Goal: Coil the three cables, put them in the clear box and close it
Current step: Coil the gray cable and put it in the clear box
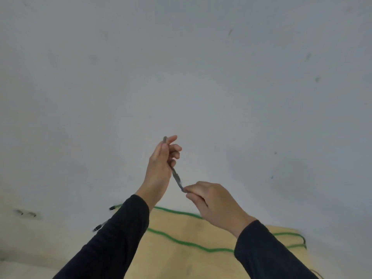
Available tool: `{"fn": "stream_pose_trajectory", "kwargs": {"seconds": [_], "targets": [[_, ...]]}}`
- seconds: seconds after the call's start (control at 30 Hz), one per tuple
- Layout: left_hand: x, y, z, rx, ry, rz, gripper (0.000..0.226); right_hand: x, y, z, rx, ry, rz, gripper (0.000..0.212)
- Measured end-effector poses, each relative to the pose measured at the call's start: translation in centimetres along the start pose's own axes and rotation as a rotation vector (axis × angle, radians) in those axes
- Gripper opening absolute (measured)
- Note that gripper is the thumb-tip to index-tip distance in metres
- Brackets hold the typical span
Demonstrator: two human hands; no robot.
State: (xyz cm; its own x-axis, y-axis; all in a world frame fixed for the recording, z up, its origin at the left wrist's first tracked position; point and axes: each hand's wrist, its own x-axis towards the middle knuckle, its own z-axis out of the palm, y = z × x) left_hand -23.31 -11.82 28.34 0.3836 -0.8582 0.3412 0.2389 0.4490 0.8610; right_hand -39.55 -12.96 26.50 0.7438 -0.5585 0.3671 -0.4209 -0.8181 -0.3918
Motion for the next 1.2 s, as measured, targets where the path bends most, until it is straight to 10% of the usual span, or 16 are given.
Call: {"fn": "stream_pose_trajectory", "kwargs": {"seconds": [0.17, 0.4, 0.67, 1.2], "targets": [[-4.2, -0.4, 2.4, 0.394, -0.316, 0.003, 0.035, 1.4, -1.3, -7.4, 0.171, 0.090, 0.022, 0.008], [-5.4, -0.1, 1.0, 0.209, -0.387, -0.100, 0.039, 1.8, 0.7, -13.2, 0.419, -0.101, 0.189, 0.011], [-2.1, 2.9, 1.6, 0.059, -0.504, -0.086, 0.041, 5.5, -1.1, -12.4, 0.455, 0.217, 0.113, 0.012], [-0.2, 6.3, 3.5, -0.427, -0.301, -0.148, 0.046, 5.1, 1.2, -6.3, 0.637, 0.238, 0.253, 0.027]]}}
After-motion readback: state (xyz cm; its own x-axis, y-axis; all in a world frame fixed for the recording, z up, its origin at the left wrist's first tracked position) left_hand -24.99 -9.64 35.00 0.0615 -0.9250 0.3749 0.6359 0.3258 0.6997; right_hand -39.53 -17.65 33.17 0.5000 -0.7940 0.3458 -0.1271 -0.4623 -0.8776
